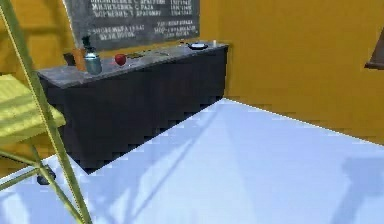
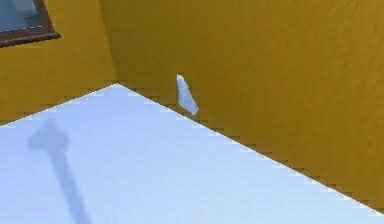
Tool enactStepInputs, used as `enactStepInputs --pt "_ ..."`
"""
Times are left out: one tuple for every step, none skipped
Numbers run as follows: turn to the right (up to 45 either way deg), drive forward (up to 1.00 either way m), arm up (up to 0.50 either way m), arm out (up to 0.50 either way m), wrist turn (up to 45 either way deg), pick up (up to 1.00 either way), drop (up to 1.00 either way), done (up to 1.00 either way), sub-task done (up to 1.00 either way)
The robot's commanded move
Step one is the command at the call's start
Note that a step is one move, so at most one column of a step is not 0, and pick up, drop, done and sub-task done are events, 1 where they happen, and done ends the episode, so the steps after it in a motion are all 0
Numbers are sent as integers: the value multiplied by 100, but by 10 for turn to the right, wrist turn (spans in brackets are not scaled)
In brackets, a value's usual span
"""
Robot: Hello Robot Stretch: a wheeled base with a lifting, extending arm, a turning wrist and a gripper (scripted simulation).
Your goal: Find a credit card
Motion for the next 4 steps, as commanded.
enactStepInputs --pt "60 0 0 0 0 0 0 0 0" --pt "0 55 0 0 0 0 0 0 0" --pt "-330 0 0 0 0 0 0 0 0" --pt "0 85 0 0 0 0 0 0 0"
